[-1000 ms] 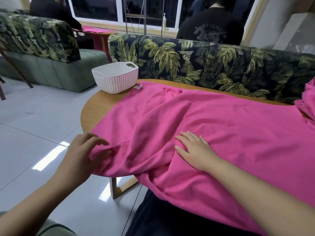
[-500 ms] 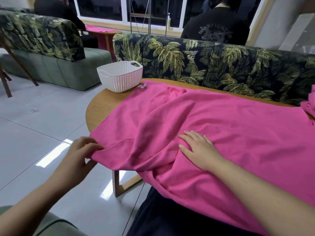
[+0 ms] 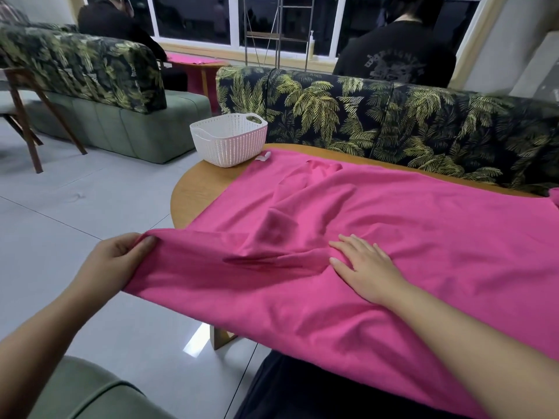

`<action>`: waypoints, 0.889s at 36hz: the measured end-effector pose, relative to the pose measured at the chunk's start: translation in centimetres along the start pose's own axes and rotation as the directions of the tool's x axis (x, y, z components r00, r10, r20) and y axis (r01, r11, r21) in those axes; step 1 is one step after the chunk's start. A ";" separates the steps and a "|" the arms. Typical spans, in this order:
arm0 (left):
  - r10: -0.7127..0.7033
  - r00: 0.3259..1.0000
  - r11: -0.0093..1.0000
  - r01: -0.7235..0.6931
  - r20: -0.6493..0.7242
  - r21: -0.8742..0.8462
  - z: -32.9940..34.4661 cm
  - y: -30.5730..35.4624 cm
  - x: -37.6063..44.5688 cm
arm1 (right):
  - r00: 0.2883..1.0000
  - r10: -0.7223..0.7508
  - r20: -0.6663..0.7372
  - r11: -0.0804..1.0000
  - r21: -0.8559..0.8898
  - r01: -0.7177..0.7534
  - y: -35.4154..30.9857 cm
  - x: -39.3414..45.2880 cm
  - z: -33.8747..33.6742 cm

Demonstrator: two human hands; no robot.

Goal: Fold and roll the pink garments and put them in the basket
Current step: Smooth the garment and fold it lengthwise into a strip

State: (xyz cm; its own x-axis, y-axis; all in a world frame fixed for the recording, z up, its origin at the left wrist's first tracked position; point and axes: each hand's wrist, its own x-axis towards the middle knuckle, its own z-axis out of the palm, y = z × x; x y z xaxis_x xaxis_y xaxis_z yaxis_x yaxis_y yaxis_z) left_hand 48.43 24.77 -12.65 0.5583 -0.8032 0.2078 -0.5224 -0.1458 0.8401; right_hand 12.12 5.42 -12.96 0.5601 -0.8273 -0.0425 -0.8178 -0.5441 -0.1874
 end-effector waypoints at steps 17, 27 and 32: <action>0.025 0.979 0.929 -0.097 0.201 0.357 5.0 2.8 2.6 | 0.986 0.009 -0.166 0.999 -0.029 -0.014 -1.7 3.8 -3.0; 0.208 0.899 0.840 -0.366 0.385 0.401 9.4 4.5 5.2 | 0.977 -0.078 -0.198 0.995 0.040 0.088 -2.8 14.3 -3.5; 0.175 0.899 0.849 -0.344 0.401 0.401 10.0 4.4 5.2 | 0.984 -0.066 -0.164 0.997 0.024 0.071 -2.7 18.5 -3.9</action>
State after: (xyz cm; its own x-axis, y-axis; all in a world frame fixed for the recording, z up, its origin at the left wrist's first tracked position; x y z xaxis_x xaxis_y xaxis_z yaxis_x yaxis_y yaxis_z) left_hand 42.60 14.18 -12.84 0.1520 -0.9794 0.1330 -0.8939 -0.0788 0.4412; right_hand 24.18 -8.91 -9.46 0.5841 -0.8010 0.1313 -0.7725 -0.5982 -0.2130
